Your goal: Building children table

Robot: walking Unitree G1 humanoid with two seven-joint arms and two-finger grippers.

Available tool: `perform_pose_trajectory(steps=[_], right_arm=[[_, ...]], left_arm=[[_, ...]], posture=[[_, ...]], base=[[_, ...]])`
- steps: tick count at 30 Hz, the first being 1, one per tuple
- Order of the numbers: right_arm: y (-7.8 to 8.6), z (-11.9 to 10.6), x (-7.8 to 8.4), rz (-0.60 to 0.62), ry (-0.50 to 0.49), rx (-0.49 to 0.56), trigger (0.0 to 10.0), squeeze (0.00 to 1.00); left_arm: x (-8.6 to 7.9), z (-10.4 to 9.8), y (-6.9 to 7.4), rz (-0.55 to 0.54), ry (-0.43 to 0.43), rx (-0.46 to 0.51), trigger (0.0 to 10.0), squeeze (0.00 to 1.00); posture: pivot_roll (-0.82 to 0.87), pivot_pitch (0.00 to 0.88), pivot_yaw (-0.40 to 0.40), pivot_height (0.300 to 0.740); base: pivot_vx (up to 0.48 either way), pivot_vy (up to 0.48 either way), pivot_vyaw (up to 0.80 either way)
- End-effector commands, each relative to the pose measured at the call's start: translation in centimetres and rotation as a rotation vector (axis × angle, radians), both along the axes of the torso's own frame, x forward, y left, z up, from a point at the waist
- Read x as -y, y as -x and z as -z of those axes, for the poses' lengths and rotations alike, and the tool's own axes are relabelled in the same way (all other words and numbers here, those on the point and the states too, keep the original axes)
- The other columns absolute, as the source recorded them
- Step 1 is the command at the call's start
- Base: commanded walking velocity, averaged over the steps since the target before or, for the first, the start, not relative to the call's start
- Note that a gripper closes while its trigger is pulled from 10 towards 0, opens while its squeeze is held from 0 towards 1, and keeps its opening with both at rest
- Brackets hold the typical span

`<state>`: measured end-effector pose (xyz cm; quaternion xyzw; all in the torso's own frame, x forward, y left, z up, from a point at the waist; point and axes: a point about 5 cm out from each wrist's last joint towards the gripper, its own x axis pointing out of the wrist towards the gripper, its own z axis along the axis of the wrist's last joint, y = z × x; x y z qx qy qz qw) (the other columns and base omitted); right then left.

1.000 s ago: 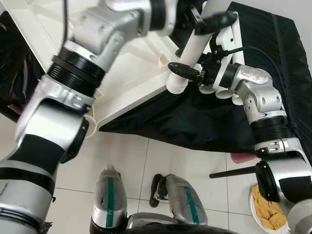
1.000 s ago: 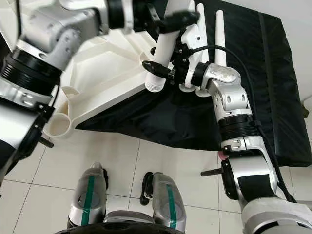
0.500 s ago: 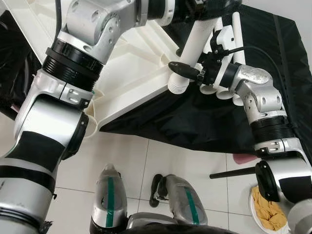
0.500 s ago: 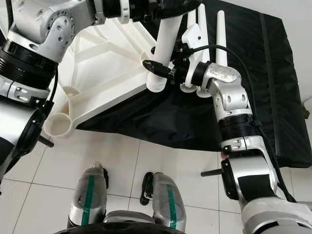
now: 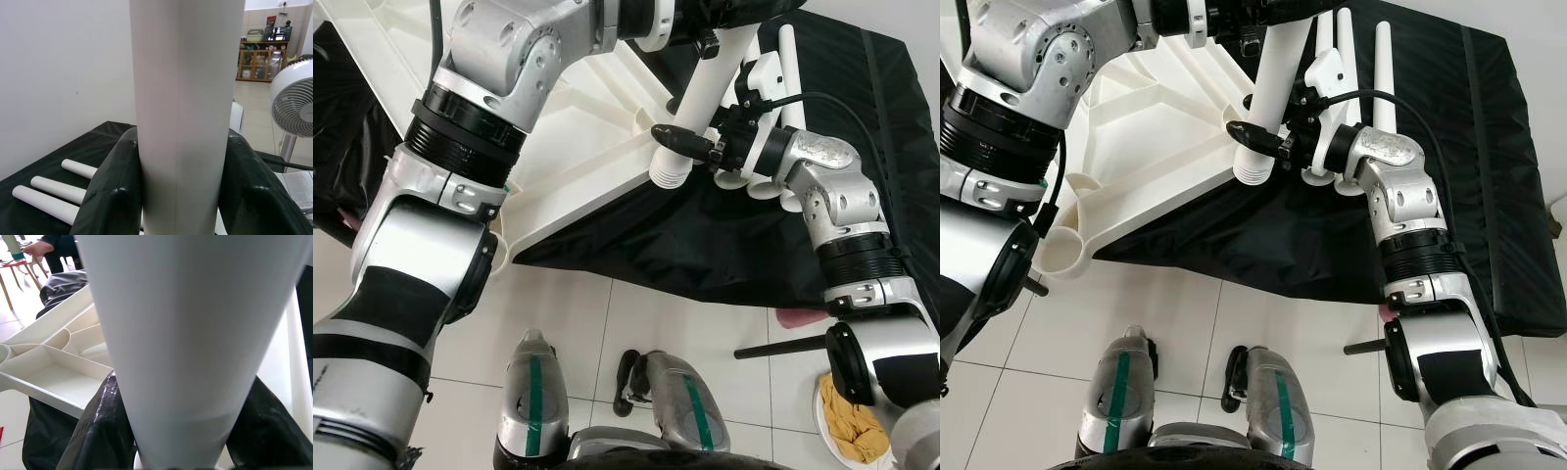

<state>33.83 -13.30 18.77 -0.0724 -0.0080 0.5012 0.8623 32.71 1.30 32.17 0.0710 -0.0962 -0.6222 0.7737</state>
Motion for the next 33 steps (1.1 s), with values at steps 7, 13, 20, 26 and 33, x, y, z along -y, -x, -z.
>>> perform_pose_trajectory(steps=[7,13,20,26,33], right_arm=[[-0.7,0.3,0.6,0.096,-0.052,-0.046,10.0,0.00],[-0.8,0.2,0.5,0.110,-0.063,-0.040,10.0,0.00],[-0.8,-0.1,0.6,0.147,-0.084,-0.020,10.0,0.00],[-0.7,-0.1,1.1,0.212,-0.114,-0.008,10.0,0.00],[-0.6,0.1,1.3,0.256,-0.133,-0.008,10.0,0.00]], left_arm=[[-0.1,0.2,0.1,-0.007,-0.009,0.008,0.0,0.00],[0.0,0.5,0.2,-0.008,-0.023,0.007,10.0,0.00],[-0.3,0.7,0.3,-0.013,-0.018,-0.010,10.0,0.00],[-0.5,1.3,0.2,-0.016,-0.018,-0.039,10.0,0.00],[-0.6,1.5,0.0,-0.031,-0.015,-0.053,10.0,0.00]], posture=[[0.13,0.023,-0.096,0.740],[0.12,0.014,-0.084,0.740],[0.10,0.006,-0.053,0.740],[0.06,0.000,-0.019,0.740],[0.05,0.000,-0.001,0.740]], base=[[0.000,0.000,0.00],[0.000,0.000,0.00],[0.000,0.000,0.00],[0.000,0.000,0.00],[0.000,0.000,0.00]])
